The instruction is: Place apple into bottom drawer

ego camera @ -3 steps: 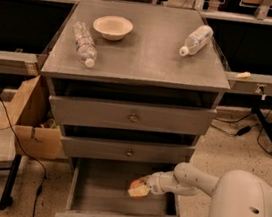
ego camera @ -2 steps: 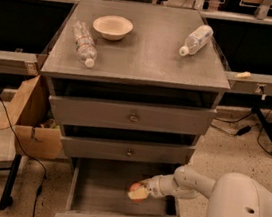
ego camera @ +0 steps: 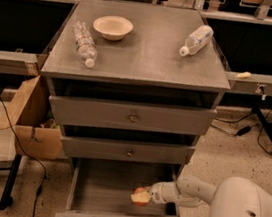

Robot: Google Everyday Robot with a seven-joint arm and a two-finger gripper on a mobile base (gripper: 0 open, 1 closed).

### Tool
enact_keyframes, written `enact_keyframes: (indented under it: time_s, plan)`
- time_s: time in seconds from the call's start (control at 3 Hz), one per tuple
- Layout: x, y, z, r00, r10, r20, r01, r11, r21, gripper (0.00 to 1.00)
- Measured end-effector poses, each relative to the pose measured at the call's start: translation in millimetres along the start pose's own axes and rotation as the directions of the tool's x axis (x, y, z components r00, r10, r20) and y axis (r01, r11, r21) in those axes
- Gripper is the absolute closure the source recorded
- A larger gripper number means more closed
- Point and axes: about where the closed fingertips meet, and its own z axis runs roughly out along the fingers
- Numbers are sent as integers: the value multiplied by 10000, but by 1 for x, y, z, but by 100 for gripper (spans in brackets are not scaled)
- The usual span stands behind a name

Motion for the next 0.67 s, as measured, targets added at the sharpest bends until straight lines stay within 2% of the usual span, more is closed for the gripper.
enact_keyframes:
  time_s: [0.33,0.67]
  plan:
    - [6,-6,-4,9963,841,192,-847,9957,363,4]
    - [9,-12,-10,9861,1592,472,-1623,9842,704,0]
